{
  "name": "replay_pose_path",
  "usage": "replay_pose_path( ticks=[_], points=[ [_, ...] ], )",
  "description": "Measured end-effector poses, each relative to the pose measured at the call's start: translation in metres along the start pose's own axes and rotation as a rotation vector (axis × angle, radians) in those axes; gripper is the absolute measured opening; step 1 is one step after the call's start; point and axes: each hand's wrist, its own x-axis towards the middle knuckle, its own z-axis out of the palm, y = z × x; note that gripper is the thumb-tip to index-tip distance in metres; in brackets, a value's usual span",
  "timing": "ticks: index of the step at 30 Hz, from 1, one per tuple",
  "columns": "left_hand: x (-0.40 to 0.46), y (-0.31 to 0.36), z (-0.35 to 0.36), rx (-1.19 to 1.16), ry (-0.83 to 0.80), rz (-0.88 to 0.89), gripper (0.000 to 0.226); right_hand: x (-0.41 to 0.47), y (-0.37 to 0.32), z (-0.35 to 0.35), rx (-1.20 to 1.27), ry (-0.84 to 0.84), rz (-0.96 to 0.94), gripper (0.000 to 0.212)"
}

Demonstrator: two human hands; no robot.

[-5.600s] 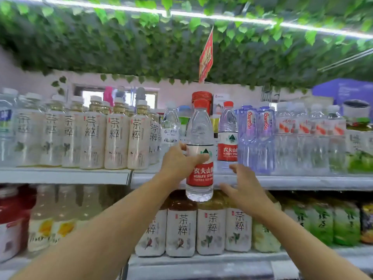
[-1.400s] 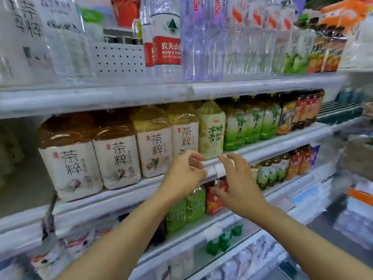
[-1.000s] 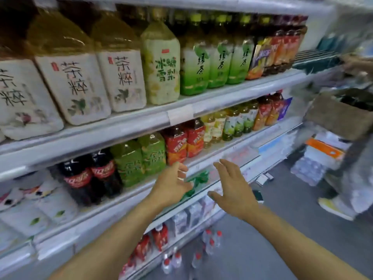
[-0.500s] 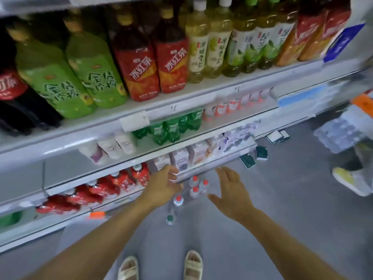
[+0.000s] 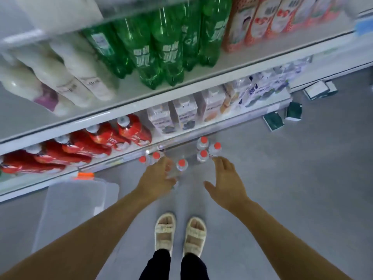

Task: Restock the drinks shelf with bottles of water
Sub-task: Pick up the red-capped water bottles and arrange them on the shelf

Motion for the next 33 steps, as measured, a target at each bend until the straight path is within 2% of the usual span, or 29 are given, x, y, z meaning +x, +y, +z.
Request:
replay_pose_path(
  ticks=[9, 16, 23, 28, 30, 33],
  points=[
    [0.104, -0.11, 0.069, -0.008, -0.019, -0.058, 0.04, 0.09, 0.042, 0.156, 0.039, -0.111, 0.006, 0.077],
    [0.174, -0.166, 0.119, -0.091, -0.025, -0.115, 0.042, 0.168, 0.08, 0.24, 0.18, -0.034, 0.043, 0.075],
    [0.216, -0.195, 0.146, -0.173, -0.023, -0.148, 0.044, 0.207, 0.1, 0.3, 0.352, 0.03, 0.033, 0.092],
    [0.226, -0.201, 0.149, -0.188, -0.021, -0.141, 0.044, 0.224, 0.107, 0.317, 0.433, 0.125, -0.024, 0.068],
    [0.225, -0.201, 0.146, -0.177, -0.032, -0.147, 0.051, 0.225, 0.106, 0.309, 0.493, 0.138, 0.014, 0.058],
    [0.217, -0.195, 0.138, -0.195, -0.038, -0.158, 0.048, 0.22, 0.102, 0.287, 0.554, 0.161, 0.066, 0.05]
  ],
)
